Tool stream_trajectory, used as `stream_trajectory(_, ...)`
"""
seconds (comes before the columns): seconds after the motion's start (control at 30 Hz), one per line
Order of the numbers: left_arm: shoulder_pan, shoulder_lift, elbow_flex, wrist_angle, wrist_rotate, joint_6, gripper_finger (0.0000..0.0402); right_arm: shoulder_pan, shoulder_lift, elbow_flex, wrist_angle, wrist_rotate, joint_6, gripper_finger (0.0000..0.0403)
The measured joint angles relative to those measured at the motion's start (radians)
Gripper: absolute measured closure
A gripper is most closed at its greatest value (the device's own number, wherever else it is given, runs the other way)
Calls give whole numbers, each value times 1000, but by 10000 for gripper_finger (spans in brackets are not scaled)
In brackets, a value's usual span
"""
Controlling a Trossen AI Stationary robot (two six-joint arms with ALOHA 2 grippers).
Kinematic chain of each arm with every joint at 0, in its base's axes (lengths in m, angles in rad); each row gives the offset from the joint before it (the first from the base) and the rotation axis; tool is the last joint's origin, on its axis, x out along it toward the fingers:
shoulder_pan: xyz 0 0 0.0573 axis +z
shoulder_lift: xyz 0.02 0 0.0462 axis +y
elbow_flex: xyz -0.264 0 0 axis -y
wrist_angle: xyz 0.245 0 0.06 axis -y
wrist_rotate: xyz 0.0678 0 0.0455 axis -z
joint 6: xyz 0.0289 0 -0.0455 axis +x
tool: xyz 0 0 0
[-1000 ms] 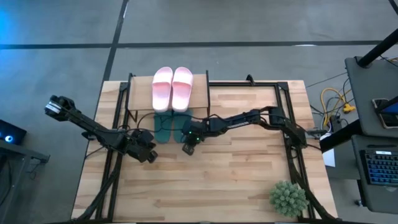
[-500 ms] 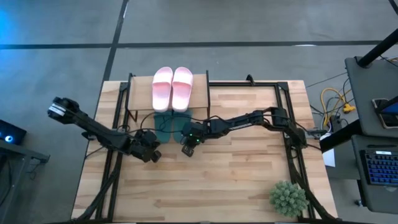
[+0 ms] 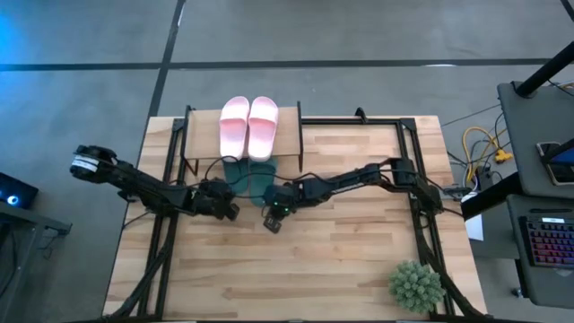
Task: Pick and place slides into the shelf
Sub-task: Adjust the green slides under the shelf
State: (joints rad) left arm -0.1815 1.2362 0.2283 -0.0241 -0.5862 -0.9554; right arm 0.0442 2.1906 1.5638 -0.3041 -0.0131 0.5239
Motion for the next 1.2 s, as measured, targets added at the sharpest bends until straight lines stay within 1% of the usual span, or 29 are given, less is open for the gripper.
stream_trajectory(0.1,10,-1,0,-8,-2,-1,402,8,0,0,-17,36,0,394)
stream_trajectory(0.23,10,-13,0,-21,-6,-4,402,8,0,0,-14,40,20,394)
stream_trajectory(0.33,11,-41,-1,-29,15,2,402,8,0,0,-10,33,48,394)
stream_trajectory(0.43,-1,-91,2,-47,83,46,402,9,0,0,1,16,56,394)
stream_trajectory(0.5,-19,-129,16,-51,172,96,402,9,0,0,22,-2,51,394)
stream_trajectory(0.57,-34,-170,34,-68,204,125,402,9,0,0,48,-4,41,394)
stream_trajectory(0.73,-77,-236,61,-160,215,126,402,-2,30,0,124,-2,17,394)
stream_trajectory(0.9,-105,-277,68,-153,214,124,402,-29,75,-1,151,-12,0,394)
stream_trajectory(1.0,-114,-294,72,-145,214,124,402,-38,83,0,160,36,-24,394)
stream_trajectory(1.07,-118,-302,72,-144,214,124,402,-43,83,0,164,87,-40,394)
stream_trajectory(1.2,-120,-311,72,-144,213,125,402,-74,83,9,172,121,-74,394)
